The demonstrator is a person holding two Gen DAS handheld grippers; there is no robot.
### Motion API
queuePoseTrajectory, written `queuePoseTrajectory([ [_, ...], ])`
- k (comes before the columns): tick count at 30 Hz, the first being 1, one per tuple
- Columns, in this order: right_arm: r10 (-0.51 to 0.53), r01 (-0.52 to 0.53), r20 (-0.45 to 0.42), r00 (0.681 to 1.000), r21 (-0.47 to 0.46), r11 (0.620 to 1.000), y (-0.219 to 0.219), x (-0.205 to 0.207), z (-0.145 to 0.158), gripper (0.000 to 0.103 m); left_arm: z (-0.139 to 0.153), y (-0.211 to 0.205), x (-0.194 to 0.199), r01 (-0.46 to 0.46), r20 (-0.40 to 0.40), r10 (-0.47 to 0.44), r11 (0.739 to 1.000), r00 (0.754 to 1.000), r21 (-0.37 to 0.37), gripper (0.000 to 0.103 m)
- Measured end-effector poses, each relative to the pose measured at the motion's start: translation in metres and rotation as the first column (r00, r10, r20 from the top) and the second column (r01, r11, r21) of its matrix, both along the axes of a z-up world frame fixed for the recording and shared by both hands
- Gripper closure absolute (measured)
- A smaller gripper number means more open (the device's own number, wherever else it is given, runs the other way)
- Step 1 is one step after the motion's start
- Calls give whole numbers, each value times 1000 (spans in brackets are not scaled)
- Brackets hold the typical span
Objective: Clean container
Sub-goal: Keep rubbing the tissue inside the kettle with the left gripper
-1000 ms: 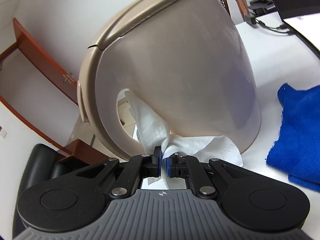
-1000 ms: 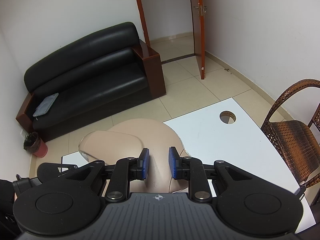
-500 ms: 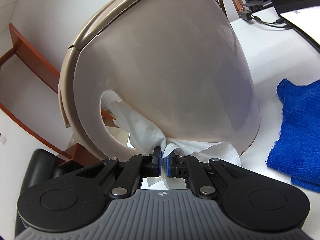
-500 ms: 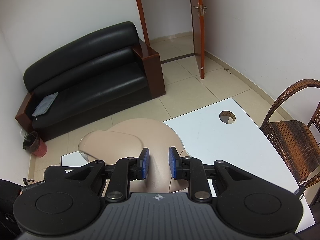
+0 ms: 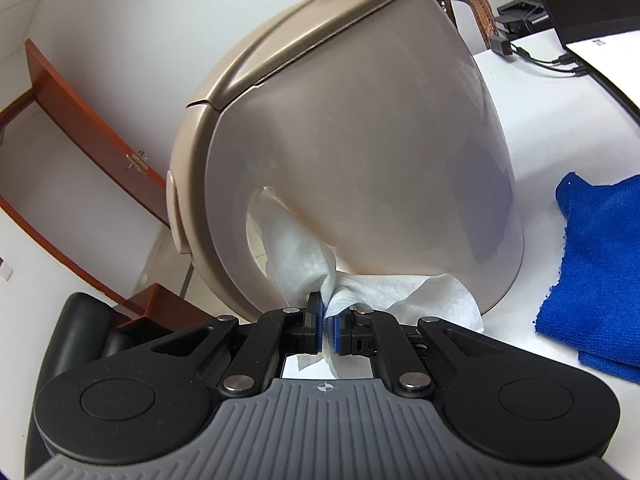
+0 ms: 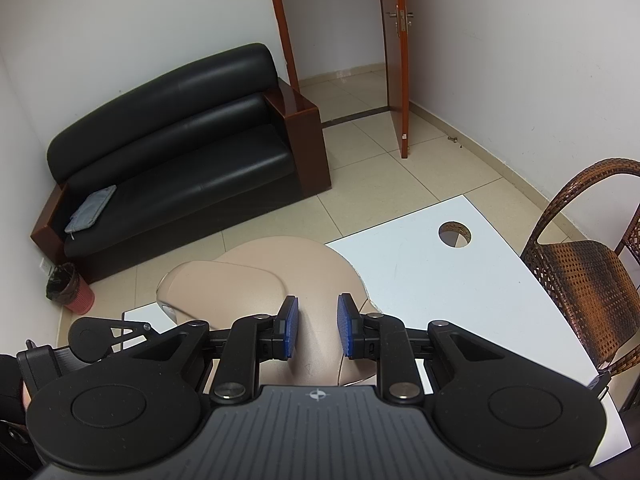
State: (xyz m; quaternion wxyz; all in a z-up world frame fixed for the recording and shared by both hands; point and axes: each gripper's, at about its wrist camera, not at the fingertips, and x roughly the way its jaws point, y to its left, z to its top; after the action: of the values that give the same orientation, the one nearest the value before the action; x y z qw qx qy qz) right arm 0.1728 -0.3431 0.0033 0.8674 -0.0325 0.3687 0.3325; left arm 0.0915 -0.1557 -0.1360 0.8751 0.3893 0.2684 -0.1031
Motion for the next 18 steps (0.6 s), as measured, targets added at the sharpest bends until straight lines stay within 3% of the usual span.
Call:
queuePoseTrajectory([
  [18, 0, 0, 0, 1000, 1, 1000, -1, 1, -3, 80, -16, -12, 14, 24, 1, -24, 999, 1000, 30, 96],
])
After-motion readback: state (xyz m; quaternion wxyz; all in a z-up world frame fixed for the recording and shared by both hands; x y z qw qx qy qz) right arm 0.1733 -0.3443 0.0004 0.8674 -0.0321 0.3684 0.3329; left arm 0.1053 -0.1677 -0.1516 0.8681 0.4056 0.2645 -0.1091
